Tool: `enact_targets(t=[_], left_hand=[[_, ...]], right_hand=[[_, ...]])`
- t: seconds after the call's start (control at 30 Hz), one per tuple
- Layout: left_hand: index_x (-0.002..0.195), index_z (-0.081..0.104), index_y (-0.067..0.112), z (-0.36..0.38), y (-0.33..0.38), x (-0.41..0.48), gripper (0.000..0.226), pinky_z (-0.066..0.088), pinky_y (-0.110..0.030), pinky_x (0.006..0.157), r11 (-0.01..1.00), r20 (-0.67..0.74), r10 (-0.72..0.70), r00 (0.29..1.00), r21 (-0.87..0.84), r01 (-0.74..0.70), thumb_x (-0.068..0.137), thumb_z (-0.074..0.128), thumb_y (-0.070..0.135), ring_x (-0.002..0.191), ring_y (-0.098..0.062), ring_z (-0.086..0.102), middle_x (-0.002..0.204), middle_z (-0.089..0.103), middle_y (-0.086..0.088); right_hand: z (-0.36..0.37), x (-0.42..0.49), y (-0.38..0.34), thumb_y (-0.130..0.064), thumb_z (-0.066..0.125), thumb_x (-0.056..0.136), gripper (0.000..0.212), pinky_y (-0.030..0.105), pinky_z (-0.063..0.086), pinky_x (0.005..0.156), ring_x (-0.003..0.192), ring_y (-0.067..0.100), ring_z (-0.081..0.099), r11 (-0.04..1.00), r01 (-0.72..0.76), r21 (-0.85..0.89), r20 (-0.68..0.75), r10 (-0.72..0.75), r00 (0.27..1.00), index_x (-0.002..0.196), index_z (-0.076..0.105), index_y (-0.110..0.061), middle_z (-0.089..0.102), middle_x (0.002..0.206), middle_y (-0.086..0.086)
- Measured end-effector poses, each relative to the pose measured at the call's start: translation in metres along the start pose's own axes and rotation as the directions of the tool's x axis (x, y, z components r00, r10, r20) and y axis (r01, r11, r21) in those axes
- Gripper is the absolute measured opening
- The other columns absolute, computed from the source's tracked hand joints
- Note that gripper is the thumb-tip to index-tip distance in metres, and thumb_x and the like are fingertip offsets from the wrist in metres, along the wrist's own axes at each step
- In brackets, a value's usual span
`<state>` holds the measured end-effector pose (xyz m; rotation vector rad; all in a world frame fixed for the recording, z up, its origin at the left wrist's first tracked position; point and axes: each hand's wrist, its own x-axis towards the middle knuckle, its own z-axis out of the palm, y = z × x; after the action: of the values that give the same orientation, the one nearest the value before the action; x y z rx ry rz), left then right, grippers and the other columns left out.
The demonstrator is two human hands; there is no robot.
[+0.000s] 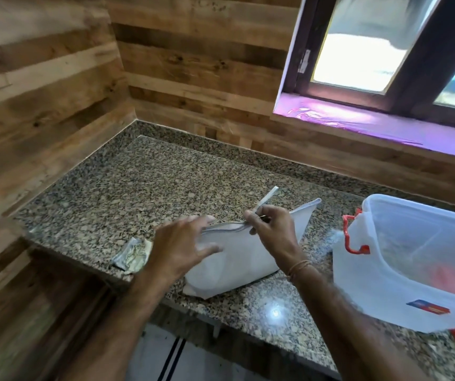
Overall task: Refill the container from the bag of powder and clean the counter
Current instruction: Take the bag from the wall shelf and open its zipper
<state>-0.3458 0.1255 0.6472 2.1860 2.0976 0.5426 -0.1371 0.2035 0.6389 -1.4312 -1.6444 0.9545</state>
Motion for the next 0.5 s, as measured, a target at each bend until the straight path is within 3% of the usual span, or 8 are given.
enact_targets(t=[0.1, 0.23, 0.4, 0.5], left_hand=[[0.082, 0.06, 0.027, 0.005, 0.011, 0.014, 0.036, 0.041, -0.025, 0.062, 0.994, 0.004, 0.048, 0.999, 0.101, -0.048, 0.088, 0.068, 0.062, 0.067, -0.009, 0.058, 0.073, 0.063, 0.012], [0.068, 0.047, 0.025, 0.006, -0.006, 0.002, 0.044, 0.035, -0.025, 0.049, 0.999, -0.002, 0.038, 0.999, 0.035, -0.038, 0.09, 0.07, 0.056, 0.051, -0.009, 0.046, 0.055, 0.047, 0.009], [0.068, 0.055, 0.022, 0.011, -0.021, -0.001, 0.044, 0.037, -0.026, 0.049, 1.0, -0.008, 0.01, 1.0, -0.028, -0.01, 0.087, 0.072, 0.057, 0.054, -0.007, 0.054, 0.057, 0.055, 0.008], [0.065, 0.055, 0.022, 0.011, -0.02, -0.002, 0.043, 0.031, -0.023, 0.047, 1.0, -0.003, -0.017, 1.0, -0.025, 0.017, 0.086, 0.075, 0.055, 0.054, -0.007, 0.054, 0.056, 0.055, 0.008]], right_hand=[[-0.007, 0.008, 0.007, -0.043, 0.074, 0.089, 0.032, 0.034, 0.061, 0.065, 0.069, 0.015, 0.073, 0.998, 0.011, -0.064, -0.076, -0.016, 0.997, 0.069, 0.07, -0.018, 0.075, 0.073, 0.0], [-0.044, 0.028, 0.029, -0.047, 0.072, 0.088, 0.04, 0.048, 0.062, 0.068, 0.073, 0.03, 0.07, 0.995, -0.056, -0.087, -0.281, 0.03, 0.959, 0.067, 0.068, -0.012, 0.067, 0.073, 0.004], [-0.086, 0.05, 0.05, -0.045, 0.071, 0.086, 0.046, 0.038, 0.051, 0.068, 0.075, 0.033, 0.067, 0.98, -0.18, -0.086, -0.452, 0.123, 0.883, 0.064, 0.063, -0.006, 0.07, 0.076, 0.011], [-0.097, 0.061, 0.056, -0.039, 0.07, 0.091, 0.043, 0.04, 0.052, 0.07, 0.076, 0.035, 0.067, 0.964, -0.257, -0.064, -0.496, 0.193, 0.846, 0.067, 0.062, -0.004, 0.071, 0.074, 0.013]])
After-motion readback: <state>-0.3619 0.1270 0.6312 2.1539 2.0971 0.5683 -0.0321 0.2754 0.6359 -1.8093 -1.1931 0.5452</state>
